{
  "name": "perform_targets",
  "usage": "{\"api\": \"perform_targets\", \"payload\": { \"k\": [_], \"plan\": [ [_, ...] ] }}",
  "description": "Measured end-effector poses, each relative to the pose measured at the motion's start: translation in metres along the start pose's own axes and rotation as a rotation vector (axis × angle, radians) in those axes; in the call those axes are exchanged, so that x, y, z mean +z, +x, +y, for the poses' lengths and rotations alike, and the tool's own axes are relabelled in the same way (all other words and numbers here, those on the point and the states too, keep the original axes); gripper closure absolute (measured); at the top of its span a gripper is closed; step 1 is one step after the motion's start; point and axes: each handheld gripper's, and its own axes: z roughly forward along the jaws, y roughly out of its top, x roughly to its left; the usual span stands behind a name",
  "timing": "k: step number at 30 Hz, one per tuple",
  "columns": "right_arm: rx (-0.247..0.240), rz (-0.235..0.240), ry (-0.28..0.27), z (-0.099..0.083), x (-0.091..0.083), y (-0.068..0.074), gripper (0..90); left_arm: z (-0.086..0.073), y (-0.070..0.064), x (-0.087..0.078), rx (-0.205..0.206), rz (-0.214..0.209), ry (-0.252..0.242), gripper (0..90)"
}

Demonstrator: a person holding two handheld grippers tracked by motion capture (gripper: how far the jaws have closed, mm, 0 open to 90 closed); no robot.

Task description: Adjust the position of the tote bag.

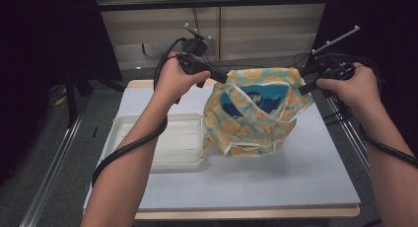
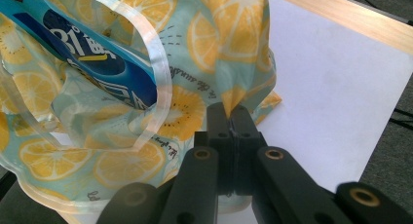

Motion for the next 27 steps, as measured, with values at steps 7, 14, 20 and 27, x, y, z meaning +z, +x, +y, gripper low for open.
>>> {"api": "perform_targets", "payload": {
  "k": [7,14,20,27],
  "plan": [
    [-0.006,-0.006,0.005,0.000,0.001,0.000,90.0,0.006,-0.020,-0.007,0.043,-0.050,-0.001,58.1],
    [-0.004,-0.002,0.011,0.000,0.004,0.002,90.0,0.001,-0.027,-0.001,0.117,-0.046,0.089,53.2],
    [0.000,-0.005,0.008,-0.001,0.003,0.002,90.0,-0.009,-0.023,0.006,0.129,-0.043,0.134,55.0],
    [-0.008,-0.006,0.007,-0.001,0.002,0.001,90.0,-0.009,-0.022,0.003,0.138,-0.044,0.170,86.4]
  ]
}}
